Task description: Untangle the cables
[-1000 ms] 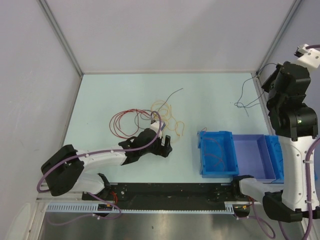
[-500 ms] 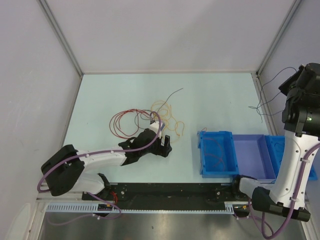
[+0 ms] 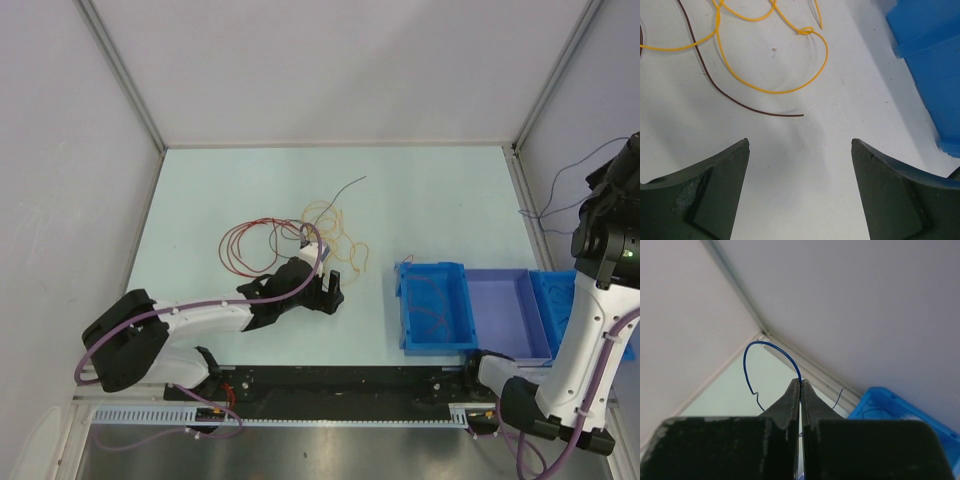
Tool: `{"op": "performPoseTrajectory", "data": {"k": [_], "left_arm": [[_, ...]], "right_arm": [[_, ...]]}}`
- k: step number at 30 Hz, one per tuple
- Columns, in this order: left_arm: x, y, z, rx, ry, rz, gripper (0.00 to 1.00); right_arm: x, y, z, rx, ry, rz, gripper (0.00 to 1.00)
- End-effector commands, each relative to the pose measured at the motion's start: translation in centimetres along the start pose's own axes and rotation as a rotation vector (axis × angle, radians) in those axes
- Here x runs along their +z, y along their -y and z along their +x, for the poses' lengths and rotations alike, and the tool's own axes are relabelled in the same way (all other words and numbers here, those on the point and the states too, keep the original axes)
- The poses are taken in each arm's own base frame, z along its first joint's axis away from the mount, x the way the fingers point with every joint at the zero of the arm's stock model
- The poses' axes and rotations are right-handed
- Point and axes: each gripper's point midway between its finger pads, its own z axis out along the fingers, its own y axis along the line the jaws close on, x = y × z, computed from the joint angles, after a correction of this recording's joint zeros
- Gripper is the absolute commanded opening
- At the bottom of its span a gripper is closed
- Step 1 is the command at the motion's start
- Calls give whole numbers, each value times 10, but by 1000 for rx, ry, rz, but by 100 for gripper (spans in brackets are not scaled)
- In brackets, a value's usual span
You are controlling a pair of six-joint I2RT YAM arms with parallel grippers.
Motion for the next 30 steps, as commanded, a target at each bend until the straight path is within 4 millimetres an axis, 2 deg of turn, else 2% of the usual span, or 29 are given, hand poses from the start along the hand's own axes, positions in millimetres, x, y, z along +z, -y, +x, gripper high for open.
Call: {"op": "performPoseTrajectory", "data": {"k": [1,3,7,13,21,30], "left_arm": [[1,6,-7,-17,34,20,88],[0,7,-7,-14,34,25,88],[2,8,-5,-7,23,31,88],[2,9,-5,-5,19,31,88],[2,8,-4,-4,16,27,87],[3,7,-3,-3,8,23,87]], "right_arm": [[-24,50,-37,8,149,229,0],[-28,60,-37,21,166,278,0],[-52,99,-42,110,253,467,0],[-66,124,-38,160,309,609,0],[-60,129,-26,141,297,654,0],[-42,135,-9,134,271,675,0]]}}
